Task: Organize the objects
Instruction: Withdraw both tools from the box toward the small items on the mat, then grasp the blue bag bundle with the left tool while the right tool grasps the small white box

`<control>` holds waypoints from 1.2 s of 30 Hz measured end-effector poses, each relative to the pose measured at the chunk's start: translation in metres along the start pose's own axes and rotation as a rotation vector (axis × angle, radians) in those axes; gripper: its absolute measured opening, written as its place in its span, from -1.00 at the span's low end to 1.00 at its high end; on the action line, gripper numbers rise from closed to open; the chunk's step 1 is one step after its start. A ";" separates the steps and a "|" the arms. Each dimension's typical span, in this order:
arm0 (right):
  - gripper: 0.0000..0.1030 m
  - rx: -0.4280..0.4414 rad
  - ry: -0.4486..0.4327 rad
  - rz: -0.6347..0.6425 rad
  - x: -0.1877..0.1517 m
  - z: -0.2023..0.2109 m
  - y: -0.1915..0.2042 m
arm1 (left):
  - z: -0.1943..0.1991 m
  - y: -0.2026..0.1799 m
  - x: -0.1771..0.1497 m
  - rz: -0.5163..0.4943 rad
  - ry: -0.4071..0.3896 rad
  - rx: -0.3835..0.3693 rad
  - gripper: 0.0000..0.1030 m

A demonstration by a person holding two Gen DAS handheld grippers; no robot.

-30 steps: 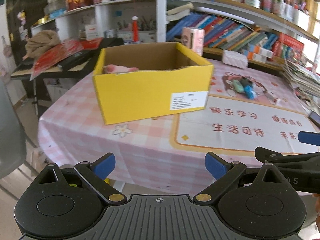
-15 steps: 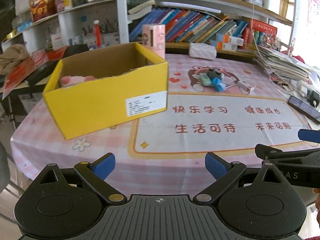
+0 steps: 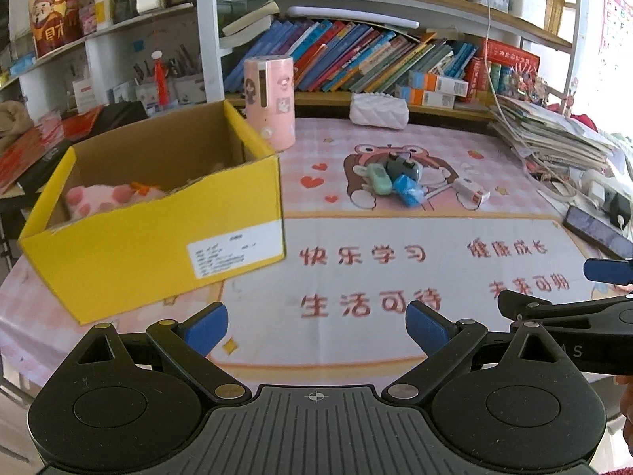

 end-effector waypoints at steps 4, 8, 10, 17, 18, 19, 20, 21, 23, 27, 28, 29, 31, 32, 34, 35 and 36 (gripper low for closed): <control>0.92 0.009 0.000 0.007 0.013 -0.012 -0.010 | -0.011 -0.008 0.010 0.008 -0.001 0.002 0.91; 0.92 0.024 0.000 0.021 0.027 -0.027 -0.019 | -0.024 -0.014 0.021 0.028 0.001 0.001 0.90; 0.92 0.034 -0.001 0.029 0.033 -0.034 -0.022 | -0.029 -0.017 0.026 0.040 0.000 0.001 0.90; 0.92 0.067 -0.002 0.038 0.052 -0.056 -0.040 | -0.046 -0.034 0.039 0.050 -0.005 0.004 0.90; 0.92 0.072 0.000 0.037 0.054 -0.059 -0.042 | -0.049 -0.036 0.041 0.050 -0.005 0.004 0.90; 0.92 0.076 0.001 0.035 0.056 -0.062 -0.045 | -0.050 -0.039 0.042 0.049 -0.005 0.005 0.90; 0.92 0.081 0.003 0.035 0.057 -0.065 -0.047 | -0.052 -0.041 0.044 0.048 -0.005 0.006 0.90; 0.92 0.084 0.006 0.035 0.059 -0.068 -0.049 | -0.054 -0.043 0.045 0.048 -0.003 0.008 0.91; 0.92 0.094 0.008 0.037 0.062 -0.073 -0.052 | -0.058 -0.046 0.048 0.049 -0.001 0.012 0.91; 0.92 0.115 0.010 0.043 0.067 -0.082 -0.057 | -0.065 -0.050 0.052 0.063 0.011 0.017 0.91; 0.92 0.118 0.011 0.044 0.068 -0.084 -0.058 | -0.067 -0.051 0.053 0.064 0.015 0.021 0.91; 0.91 0.122 0.011 0.045 0.069 -0.086 -0.059 | -0.069 -0.052 0.053 0.066 0.019 0.026 0.91; 0.91 0.130 0.009 0.042 0.072 -0.090 -0.061 | -0.073 -0.053 0.055 0.069 0.024 0.034 0.91; 0.91 0.135 0.007 0.039 0.073 -0.091 -0.063 | -0.074 -0.054 0.056 0.069 0.025 0.035 0.91; 0.91 0.139 0.005 0.031 0.075 -0.094 -0.066 | -0.076 -0.056 0.058 0.065 0.020 0.035 0.91; 0.91 0.142 0.005 0.025 0.077 -0.096 -0.067 | -0.077 -0.057 0.059 0.064 0.016 0.036 0.91; 0.91 0.145 0.006 0.019 0.078 -0.098 -0.069 | -0.077 -0.058 0.060 0.061 0.012 0.037 0.91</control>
Point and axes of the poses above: each gripper's, at about its wrist camera, not at the fingertips, and z roughly against the way its jaws point, y to its left, x to its top, the point moved 4 cm from there along -z, roughly the way its jaws point, and after that the axes turned 6 degrees about x, right-handed, at the moved point
